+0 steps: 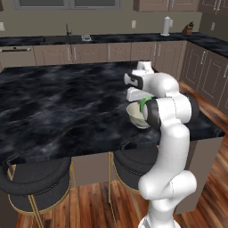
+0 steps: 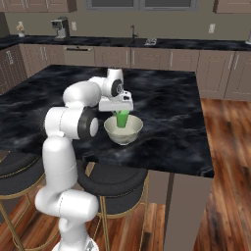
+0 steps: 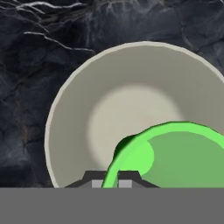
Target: Place the cup inside the bowl on the dining table and move the bowl to any counter.
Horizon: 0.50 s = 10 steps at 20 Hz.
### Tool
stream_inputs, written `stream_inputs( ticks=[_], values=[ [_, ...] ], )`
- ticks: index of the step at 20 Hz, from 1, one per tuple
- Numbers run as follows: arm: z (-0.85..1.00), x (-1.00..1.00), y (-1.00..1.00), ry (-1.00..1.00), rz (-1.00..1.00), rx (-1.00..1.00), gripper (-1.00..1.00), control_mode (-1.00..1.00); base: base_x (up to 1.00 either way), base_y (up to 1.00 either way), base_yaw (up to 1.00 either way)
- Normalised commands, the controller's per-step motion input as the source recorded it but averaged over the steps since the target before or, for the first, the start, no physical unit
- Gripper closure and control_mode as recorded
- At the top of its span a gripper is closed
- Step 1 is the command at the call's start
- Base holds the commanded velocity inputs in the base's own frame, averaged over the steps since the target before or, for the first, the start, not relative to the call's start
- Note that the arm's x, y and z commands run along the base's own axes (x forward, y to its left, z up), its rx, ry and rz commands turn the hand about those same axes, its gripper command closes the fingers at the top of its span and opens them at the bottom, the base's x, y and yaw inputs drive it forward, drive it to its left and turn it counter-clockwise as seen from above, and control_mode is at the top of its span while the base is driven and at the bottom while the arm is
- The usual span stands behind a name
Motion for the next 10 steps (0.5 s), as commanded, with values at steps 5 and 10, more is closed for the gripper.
stream_inputs(
  ticks=[5, 10],
  values=[
    [-0.21, 0.00, 0.00, 0.00, 0.00, 0.00, 1.00, -1.00, 0.00, 0.00, 0.00],
    [-0.18, 0.00, 0.00, 0.00, 0.00, 0.00, 1.00, -1.00, 0.00, 0.00, 0.00]
  ],
)
